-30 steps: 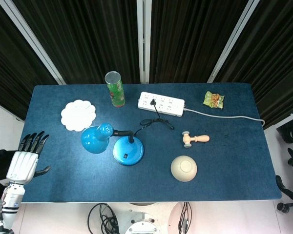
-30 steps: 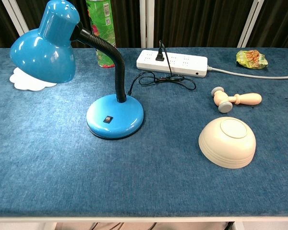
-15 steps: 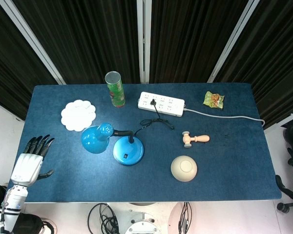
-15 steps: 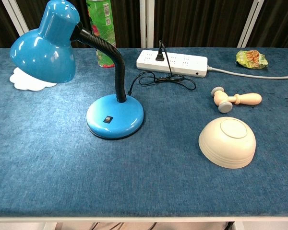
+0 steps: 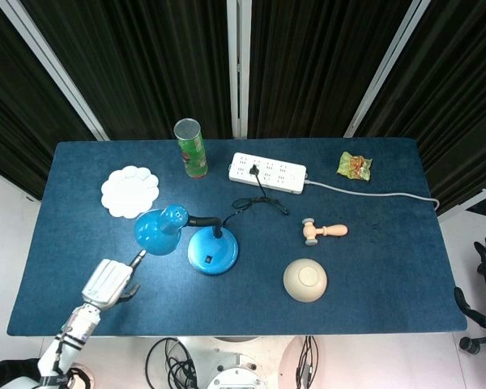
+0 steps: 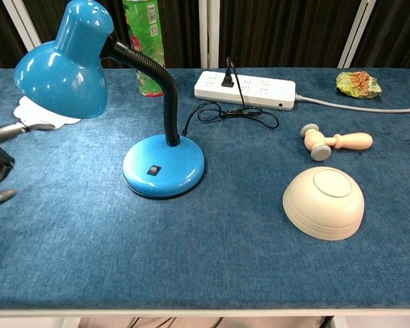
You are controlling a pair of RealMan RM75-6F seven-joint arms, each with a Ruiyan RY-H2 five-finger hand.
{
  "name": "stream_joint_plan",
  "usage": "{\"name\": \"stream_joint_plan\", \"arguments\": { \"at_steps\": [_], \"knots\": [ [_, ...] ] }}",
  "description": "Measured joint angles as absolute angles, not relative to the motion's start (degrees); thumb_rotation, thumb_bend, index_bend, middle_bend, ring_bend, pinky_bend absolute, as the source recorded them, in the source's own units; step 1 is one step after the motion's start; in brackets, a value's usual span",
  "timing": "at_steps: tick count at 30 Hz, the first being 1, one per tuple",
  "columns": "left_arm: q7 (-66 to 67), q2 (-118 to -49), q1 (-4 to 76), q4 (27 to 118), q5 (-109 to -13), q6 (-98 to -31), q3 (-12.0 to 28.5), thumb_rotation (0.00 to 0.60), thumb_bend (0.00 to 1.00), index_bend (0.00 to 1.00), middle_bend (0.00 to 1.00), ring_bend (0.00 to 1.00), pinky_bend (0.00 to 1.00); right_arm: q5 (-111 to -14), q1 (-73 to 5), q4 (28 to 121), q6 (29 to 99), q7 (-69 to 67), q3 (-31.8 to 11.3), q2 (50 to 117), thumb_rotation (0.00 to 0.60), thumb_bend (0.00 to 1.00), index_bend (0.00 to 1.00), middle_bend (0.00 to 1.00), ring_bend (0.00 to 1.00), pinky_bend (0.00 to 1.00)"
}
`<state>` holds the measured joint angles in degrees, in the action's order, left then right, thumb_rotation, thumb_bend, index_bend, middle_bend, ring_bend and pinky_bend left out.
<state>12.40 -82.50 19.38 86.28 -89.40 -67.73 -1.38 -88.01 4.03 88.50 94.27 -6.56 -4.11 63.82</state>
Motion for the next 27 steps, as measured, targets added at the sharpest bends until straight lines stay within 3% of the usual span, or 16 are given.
{"name": "stream_joint_plan", "arguments": {
  "at_steps": [9, 27],
  "knots": [
    [13.88, -87.21, 23.23, 86.12, -88.65, -63.56, -0.53, 0.6, 0.48, 0.08, 0.83, 0.86, 0.95, -87.38, 4.43, 87.23, 94.49, -7.97, -4.1, 64.13, 0.6, 0.28, 0.0, 0.0, 0.0, 0.0],
    [16.36, -92.19, 26.89, 84.52, -86.43, -59.24, -0.34, 0.6, 0.51, 0.1, 0.84, 0.86, 0.95, -85.02, 4.32, 84.78, 91.92, -9.94, -4.22, 64.82, 0.6, 0.28, 0.0, 0.0, 0.0, 0.0]
  ]
}}
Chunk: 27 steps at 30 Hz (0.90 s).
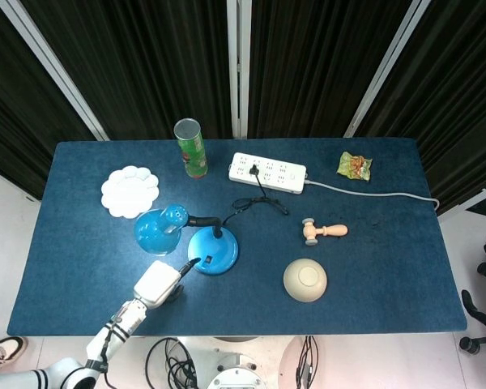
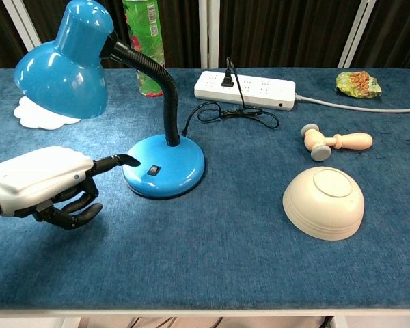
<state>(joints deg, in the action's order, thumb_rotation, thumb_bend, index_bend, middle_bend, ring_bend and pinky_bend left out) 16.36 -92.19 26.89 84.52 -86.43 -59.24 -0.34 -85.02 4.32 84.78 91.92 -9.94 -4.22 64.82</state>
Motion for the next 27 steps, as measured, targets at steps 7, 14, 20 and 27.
{"name": "stream_joint_plan", "arguments": {
  "at_steps": [7, 14, 20, 27],
  "knots": [
    [16.56, -92.94, 27.56, 84.13, -85.98, -58.8, -0.55, 0.6, 0.52, 0.1, 0.84, 0.87, 0.95, -84.1, 4.01, 83.88, 90.47, -10.42, -4.2, 65.23, 0.6, 0.29, 0.0, 0.0, 0.0, 0.0],
    [16.6, -93.99, 28.3, 83.6, -85.31, -57.86, -0.7, 0.6, 0.52, 0.11, 0.84, 0.87, 0.95, -83.85, 4.0, 83.68, 90.17, -10.92, -4.24, 65.14, 0.6, 0.29, 0.0, 0.0, 0.0, 0.0],
    [16.44, -94.96, 29.02, 82.63, -84.76, -57.54, -0.34, 0.6, 0.52, 0.11, 0.84, 0.87, 0.95, -83.78, 4.11, 83.05, 90.03, -11.62, -4.15, 65.23, 0.6, 0.29, 0.0, 0.0, 0.0, 0.0],
    [16.44, -95.43, 29.39, 81.93, -84.2, -57.71, -0.16, 0.6, 0.52, 0.11, 0.84, 0.87, 0.95, -83.57, 4.11, 82.6, 89.8, -11.99, -4.23, 65.31, 0.6, 0.29, 0.0, 0.0, 0.0, 0.0]
  ]
}}
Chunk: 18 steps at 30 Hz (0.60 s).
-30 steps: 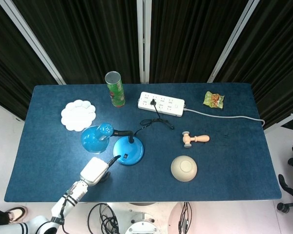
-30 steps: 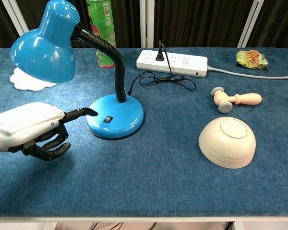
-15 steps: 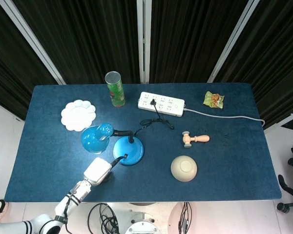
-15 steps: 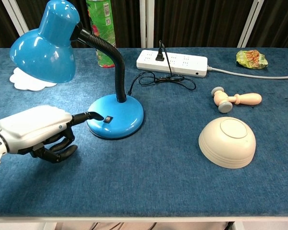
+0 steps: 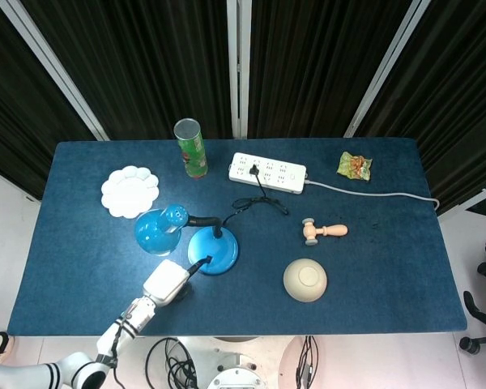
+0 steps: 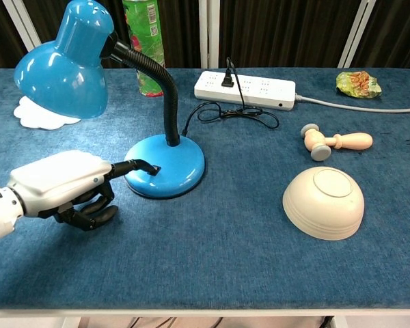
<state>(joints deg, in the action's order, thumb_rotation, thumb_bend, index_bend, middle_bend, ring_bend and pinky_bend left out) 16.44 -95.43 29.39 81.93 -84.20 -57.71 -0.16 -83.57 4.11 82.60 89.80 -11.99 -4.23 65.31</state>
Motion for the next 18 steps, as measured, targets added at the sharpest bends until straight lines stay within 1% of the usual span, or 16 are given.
{"name": "stream_joint_plan", "arguments": {
  "at_steps": [12, 18],
  "knots": [
    [16.97, -96.07, 30.01, 81.06, -82.68, -56.98, -0.13, 0.6, 0.52, 0.11, 0.84, 0.87, 0.95, -83.47, 4.07, 82.32, 89.48, -12.28, -4.24, 65.35, 0.6, 0.29, 0.0, 0.0, 0.0, 0.0],
    [17.24, -95.69, 29.91, 81.56, -82.79, -58.02, -0.1, 0.6, 0.52, 0.11, 0.84, 0.87, 0.95, -83.56, 4.06, 82.37, 89.58, -12.38, -4.32, 65.25, 0.6, 0.29, 0.0, 0.0, 0.0, 0.0]
  ]
}}
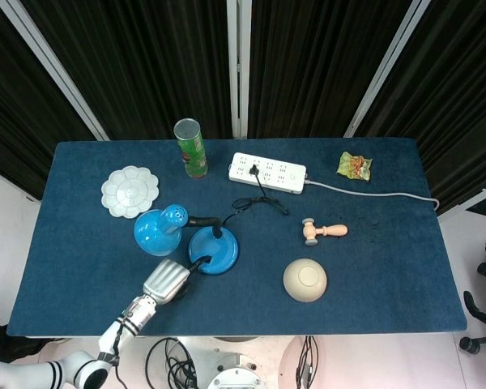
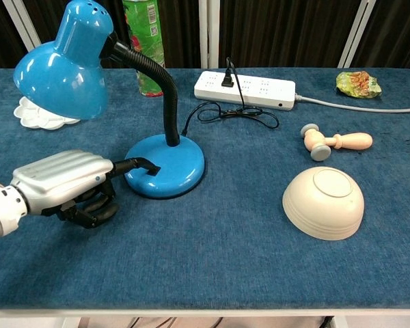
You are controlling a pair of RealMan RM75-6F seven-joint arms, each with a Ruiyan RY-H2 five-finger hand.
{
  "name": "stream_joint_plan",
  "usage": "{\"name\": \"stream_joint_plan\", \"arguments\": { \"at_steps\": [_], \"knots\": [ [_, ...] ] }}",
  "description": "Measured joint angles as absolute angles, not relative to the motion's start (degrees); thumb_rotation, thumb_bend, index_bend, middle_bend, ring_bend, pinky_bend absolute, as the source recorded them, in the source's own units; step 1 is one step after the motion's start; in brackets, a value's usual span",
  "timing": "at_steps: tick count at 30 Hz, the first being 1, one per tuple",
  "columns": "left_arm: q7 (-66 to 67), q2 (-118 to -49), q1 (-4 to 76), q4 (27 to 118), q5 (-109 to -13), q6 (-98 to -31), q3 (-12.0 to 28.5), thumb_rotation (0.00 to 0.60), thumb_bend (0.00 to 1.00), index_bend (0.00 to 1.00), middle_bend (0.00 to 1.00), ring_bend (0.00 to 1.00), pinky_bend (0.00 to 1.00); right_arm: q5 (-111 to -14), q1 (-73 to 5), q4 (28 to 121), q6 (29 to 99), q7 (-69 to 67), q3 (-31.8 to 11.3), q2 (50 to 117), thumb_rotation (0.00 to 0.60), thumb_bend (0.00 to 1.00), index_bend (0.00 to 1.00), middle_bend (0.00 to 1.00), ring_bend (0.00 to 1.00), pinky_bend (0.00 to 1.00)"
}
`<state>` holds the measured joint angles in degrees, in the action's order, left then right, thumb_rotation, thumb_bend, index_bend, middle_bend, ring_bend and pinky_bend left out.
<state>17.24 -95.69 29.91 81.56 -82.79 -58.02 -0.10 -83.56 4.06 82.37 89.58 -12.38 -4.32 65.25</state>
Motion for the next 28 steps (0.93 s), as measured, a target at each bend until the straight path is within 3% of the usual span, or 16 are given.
{"name": "stream_joint_plan", "arguments": {
  "at_steps": [5, 10, 13, 15, 17, 20, 22, 25, 28],
  "knots": [
    [18.4, -93.48, 28.67, 83.76, -83.78, -61.46, -0.54, 0.6, 0.52, 0.13, 0.83, 0.86, 0.95, -83.77, 3.94, 82.73, 89.74, -12.28, -4.45, 65.05, 0.6, 0.29, 0.0, 0.0, 0.0, 0.0],
    [18.21, -90.29, 25.45, 84.36, -86.02, -68.37, -1.79, 0.6, 0.5, 0.22, 0.78, 0.84, 0.92, -84.24, 3.9, 83.03, 89.93, -11.86, -4.29, 65.1, 0.6, 0.29, 0.0, 0.0, 0.0, 0.0],
    [15.75, -87.82, 22.69, 82.82, -86.64, -72.43, -2.56, 0.6, 0.5, 0.25, 0.72, 0.77, 0.86, -84.49, 3.95, 83.41, 90.2, -11.43, -4.19, 65.1, 0.6, 0.29, 0.0, 0.0, 0.0, 0.0],
    [13.55, -85.73, 21.02, 81.17, -86.64, -74.36, -2.85, 0.6, 0.47, 0.24, 0.63, 0.66, 0.81, -84.66, 4.04, 83.79, 90.52, -11.12, -4.16, 65.02, 0.6, 0.29, 0.0, 0.0, 0.0, 0.0],
    [11.52, -84.58, 19.86, 79.61, -86.74, -76.26, -2.84, 0.6, 0.39, 0.18, 0.45, 0.45, 0.7, -84.77, 4.11, 84.15, 90.77, -10.79, -4.15, 64.9, 0.6, 0.29, 0.0, 0.0, 0.0, 0.0],
    [7.38, -83.38, 17.64, 76.57, -86.71, -80.64, -2.27, 0.6, 0.27, 0.11, 0.16, 0.14, 0.44, -84.95, 4.08, 84.68, 90.84, -10.03, -4.13, 64.64, 0.6, 0.29, 0.0, 0.0, 0.0, 0.0],
    [4.4, -82.14, 15.96, 74.85, -86.5, -83.56, -1.66, 0.6, 0.22, 0.06, 0.03, 0.03, 0.31, -85.07, 3.88, 85.0, 90.57, -9.49, -4.09, 64.54, 0.6, 0.29, 0.0, 0.0, 0.0, 0.0],
    [1.47, -79.55, 14.26, 73.68, -86.52, -85.48, -1.22, 0.6, 0.12, 0.04, 0.0, 0.0, 0.12, -85.29, 3.58, 85.31, 90.19, -8.57, -3.97, 64.58, 0.6, 0.29, 0.0, 0.0, 0.0, 0.0],
    [0.22, -77.06, 13.35, 73.7, -86.7, -85.65, -1.34, 0.6, 0.06, 0.03, 0.0, 0.0, 0.05, -85.14, 3.45, 85.35, 90.0, -6.86, -3.95, 64.98, 0.6, 0.28, 0.0, 0.0, 0.0, 0.0]
  ]
}}
